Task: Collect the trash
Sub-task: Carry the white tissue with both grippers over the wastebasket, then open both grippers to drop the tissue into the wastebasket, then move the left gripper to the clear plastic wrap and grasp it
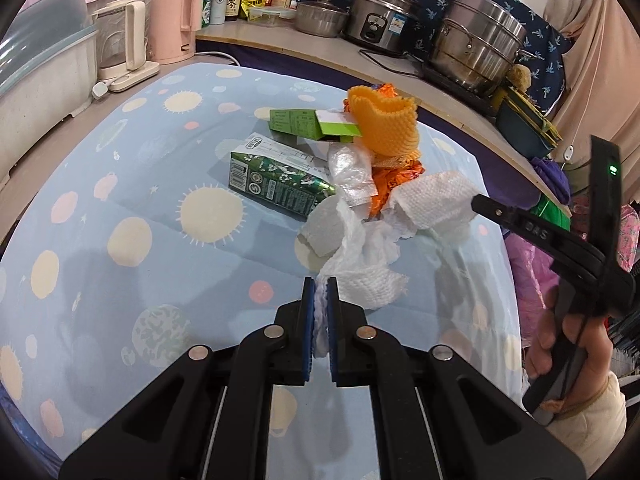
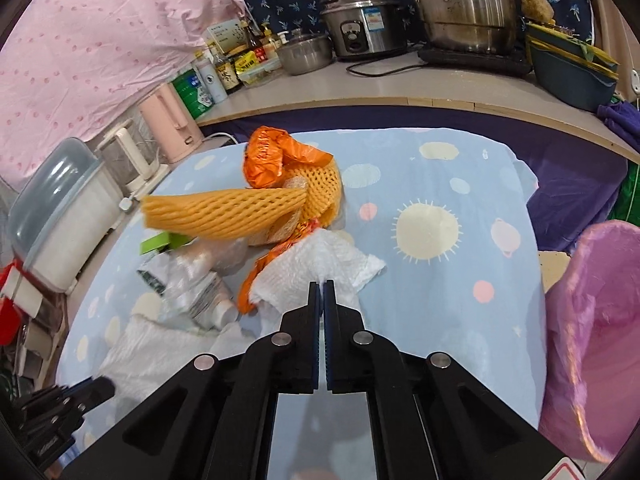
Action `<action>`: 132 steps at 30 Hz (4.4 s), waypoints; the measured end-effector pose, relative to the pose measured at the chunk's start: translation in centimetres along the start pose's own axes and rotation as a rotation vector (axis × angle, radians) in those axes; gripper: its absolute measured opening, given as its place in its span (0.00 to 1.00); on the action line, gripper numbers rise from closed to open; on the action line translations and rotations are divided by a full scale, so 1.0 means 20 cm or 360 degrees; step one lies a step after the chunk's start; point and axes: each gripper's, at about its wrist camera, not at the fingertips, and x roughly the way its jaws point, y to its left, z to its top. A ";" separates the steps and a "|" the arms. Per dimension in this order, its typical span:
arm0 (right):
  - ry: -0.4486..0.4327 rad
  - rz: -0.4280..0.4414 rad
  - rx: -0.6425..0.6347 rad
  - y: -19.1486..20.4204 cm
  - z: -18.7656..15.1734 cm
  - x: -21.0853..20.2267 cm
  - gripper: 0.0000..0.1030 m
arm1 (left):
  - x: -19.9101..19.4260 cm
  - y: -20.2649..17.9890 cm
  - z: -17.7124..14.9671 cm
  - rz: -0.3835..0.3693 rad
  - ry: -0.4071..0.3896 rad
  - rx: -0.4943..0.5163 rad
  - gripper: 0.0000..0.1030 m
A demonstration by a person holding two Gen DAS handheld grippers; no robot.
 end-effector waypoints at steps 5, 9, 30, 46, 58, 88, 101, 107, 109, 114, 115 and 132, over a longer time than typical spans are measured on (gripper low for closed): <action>-0.0071 0.0030 0.0001 0.00 -0.07 -0.24 0.02 | -0.08 -0.07 -0.02 -0.0022 -0.0033 0.0024 0.05; -0.0134 0.0031 0.0009 -0.02 -0.11 -0.43 0.02 | -0.16 -0.14 -0.02 -0.0048 -0.0071 0.0055 0.05; -0.0496 -0.0086 0.0195 -0.40 -0.09 -1.12 0.02 | -0.45 -0.80 0.11 -0.0362 -0.0284 0.0366 0.05; -0.0544 -0.0255 0.0430 -0.97 0.00 -1.19 0.02 | -0.18 -1.56 0.27 -0.0638 -0.0291 0.0642 0.05; -0.0388 -0.0304 0.0569 -1.22 -0.07 -0.97 0.13 | 0.20 -1.86 0.18 -0.0651 -0.0080 0.0780 0.09; -0.0455 -0.0282 0.0426 -0.91 -0.08 -1.03 0.43 | 0.01 -1.33 0.25 -0.0328 -0.0283 0.0463 0.62; -0.0303 -0.0127 0.0290 -0.56 -0.11 -0.80 0.43 | 0.01 -0.67 0.16 0.0038 -0.0248 0.0168 0.70; -0.0219 -0.0065 0.0219 -0.39 -0.14 -0.66 0.43 | 0.04 -0.40 0.11 0.0205 -0.0213 0.0085 0.73; -0.0193 -0.0046 0.0199 -0.33 -0.15 -0.61 0.43 | 0.05 -0.32 0.09 0.0223 -0.0196 0.0031 0.77; -0.0114 -0.0007 0.0158 -0.22 -0.19 -0.49 0.43 | 0.09 -0.22 0.09 0.0232 -0.0178 -0.0025 0.80; -0.0098 -0.0001 0.0151 -0.20 -0.19 -0.46 0.43 | 0.10 -0.21 0.09 0.0227 -0.0174 -0.0030 0.80; 0.0048 0.0005 0.0127 -0.12 -0.18 -0.22 0.43 | 0.41 -0.10 0.28 0.0173 -0.0115 -0.0082 0.59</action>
